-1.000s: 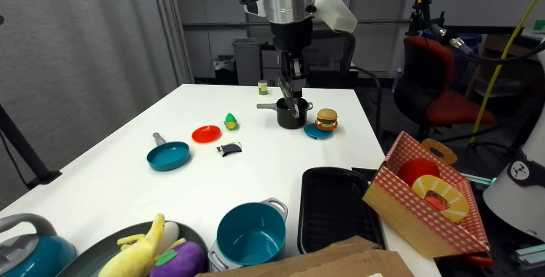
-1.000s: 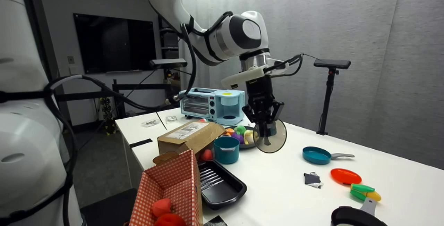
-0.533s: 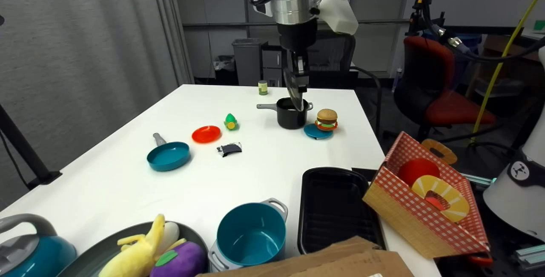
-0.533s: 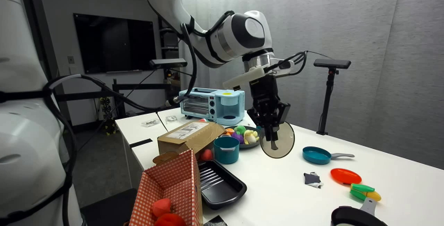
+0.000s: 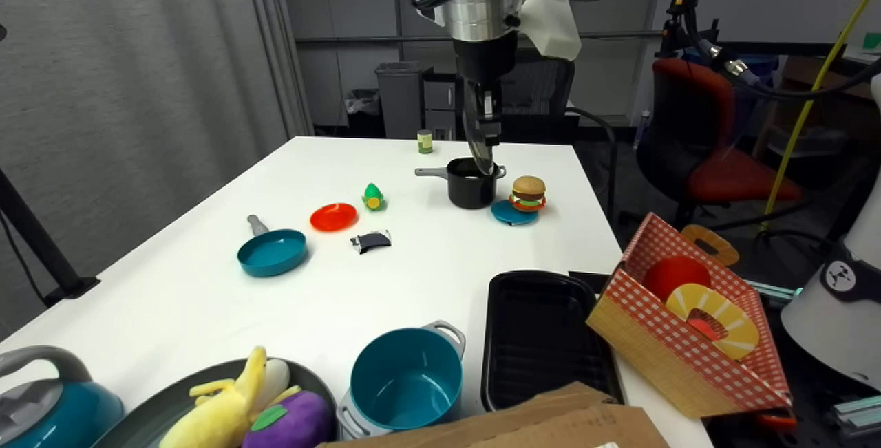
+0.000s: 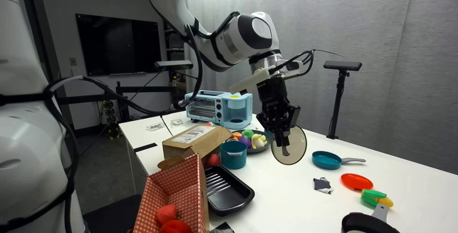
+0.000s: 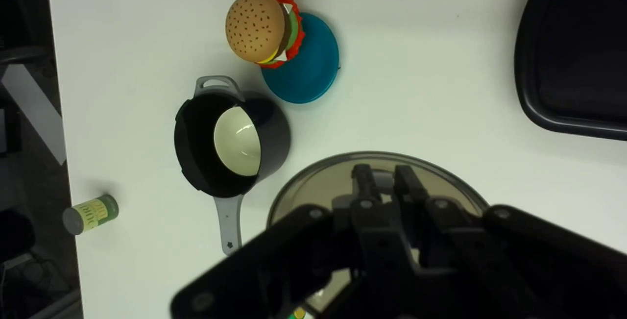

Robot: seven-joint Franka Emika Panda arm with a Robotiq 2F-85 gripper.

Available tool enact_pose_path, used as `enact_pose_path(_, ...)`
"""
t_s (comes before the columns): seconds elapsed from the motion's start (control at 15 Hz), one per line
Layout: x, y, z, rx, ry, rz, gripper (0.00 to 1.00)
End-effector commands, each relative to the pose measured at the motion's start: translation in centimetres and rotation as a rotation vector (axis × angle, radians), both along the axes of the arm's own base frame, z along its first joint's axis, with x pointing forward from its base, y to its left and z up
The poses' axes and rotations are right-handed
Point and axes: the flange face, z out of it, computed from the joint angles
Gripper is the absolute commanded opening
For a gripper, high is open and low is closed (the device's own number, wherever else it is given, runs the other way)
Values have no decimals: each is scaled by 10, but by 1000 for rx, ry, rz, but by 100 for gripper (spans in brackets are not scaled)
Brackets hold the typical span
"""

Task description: Take the lid from the blue pot and place it on the table

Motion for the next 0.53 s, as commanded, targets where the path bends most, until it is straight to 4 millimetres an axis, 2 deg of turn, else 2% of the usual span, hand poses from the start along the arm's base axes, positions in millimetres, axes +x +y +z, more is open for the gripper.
enact_pose_path(0.0, -25, -1, 1, -35, -22, -7, 47)
enact_pose_path(0.47, -41, 3, -3, -31, -9, -8, 99)
